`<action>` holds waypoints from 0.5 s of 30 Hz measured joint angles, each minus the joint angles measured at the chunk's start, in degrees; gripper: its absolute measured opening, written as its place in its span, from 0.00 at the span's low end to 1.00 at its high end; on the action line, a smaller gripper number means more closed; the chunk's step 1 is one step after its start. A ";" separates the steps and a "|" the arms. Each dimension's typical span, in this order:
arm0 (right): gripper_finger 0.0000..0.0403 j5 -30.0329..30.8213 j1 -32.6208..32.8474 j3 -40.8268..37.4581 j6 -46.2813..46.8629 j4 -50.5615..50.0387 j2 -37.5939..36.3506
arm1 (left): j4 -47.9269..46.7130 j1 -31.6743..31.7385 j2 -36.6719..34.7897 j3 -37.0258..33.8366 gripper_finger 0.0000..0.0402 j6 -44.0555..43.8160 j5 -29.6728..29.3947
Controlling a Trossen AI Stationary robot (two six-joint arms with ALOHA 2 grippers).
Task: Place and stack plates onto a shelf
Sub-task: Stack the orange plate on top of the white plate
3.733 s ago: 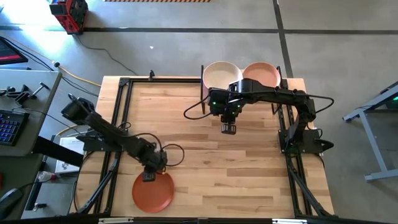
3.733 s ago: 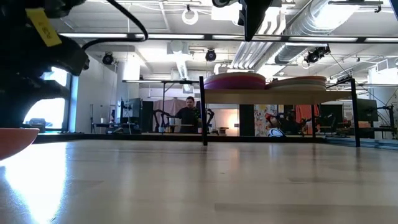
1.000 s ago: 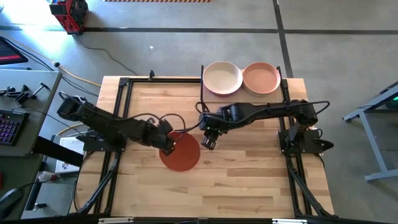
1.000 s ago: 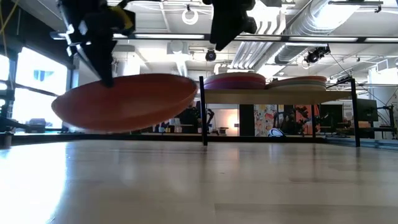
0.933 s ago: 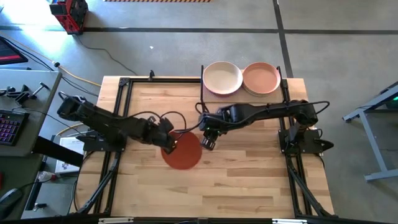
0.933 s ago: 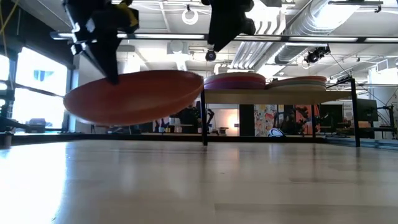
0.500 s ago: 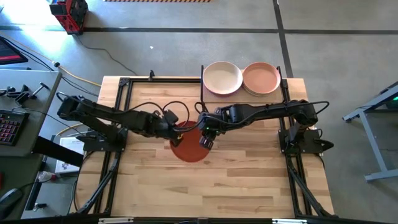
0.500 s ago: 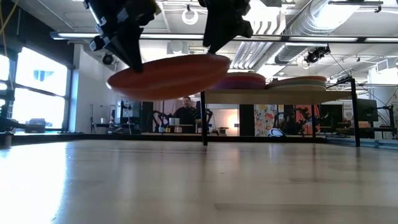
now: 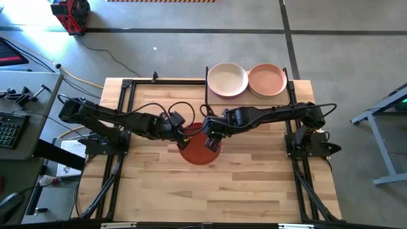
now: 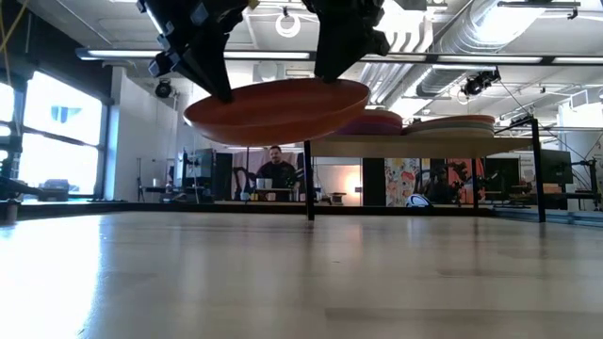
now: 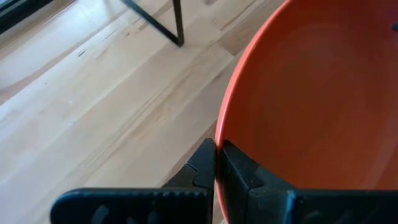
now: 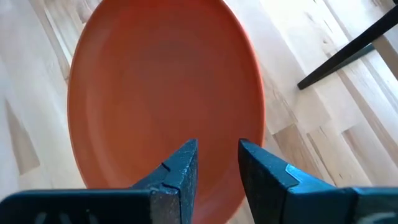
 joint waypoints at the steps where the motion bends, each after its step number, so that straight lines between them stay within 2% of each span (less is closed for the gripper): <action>1: 0.27 0.05 0.00 0.00 0.08 0.00 0.00 | 0.41 0.00 0.00 0.00 0.00 0.33 0.02; 8: 0.27 1.84 -0.84 0.02 6.17 0.00 0.00 | 0.71 0.02 0.00 0.00 0.00 1.06 -0.22; 15: 0.27 0.92 -1.18 0.02 8.62 0.09 0.00 | 0.48 0.16 0.00 0.00 0.00 1.48 0.37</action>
